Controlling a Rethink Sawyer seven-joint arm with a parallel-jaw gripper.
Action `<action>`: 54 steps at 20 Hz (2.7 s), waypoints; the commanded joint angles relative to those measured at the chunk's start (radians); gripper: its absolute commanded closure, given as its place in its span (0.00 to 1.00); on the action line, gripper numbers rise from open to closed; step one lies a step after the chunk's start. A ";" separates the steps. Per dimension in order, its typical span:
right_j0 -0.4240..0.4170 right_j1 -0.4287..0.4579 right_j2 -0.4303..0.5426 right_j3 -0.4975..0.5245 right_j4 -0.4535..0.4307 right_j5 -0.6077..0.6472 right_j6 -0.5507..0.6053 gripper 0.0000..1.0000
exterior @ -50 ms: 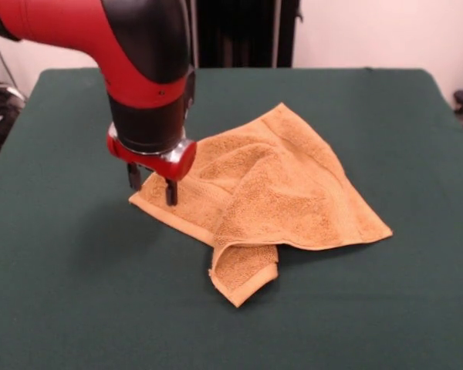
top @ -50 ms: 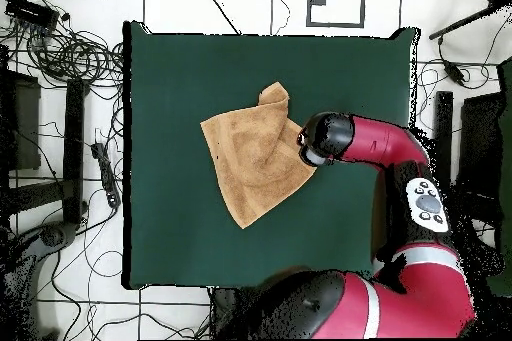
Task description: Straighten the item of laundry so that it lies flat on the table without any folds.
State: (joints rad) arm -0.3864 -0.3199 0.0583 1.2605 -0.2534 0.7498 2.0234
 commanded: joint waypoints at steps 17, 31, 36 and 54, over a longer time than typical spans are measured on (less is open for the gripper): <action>0.080 0.138 -0.006 0.105 0.104 -0.041 0.184 0.00; 0.097 0.109 -0.028 0.129 0.112 -0.058 0.150 1.00; 0.097 0.073 -0.057 0.154 0.092 -0.039 0.137 1.00; -0.023 -0.100 -0.092 0.257 0.015 0.007 -0.055 1.00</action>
State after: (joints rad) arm -0.3861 -0.3764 -0.0359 1.3780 -0.1751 0.7243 2.0234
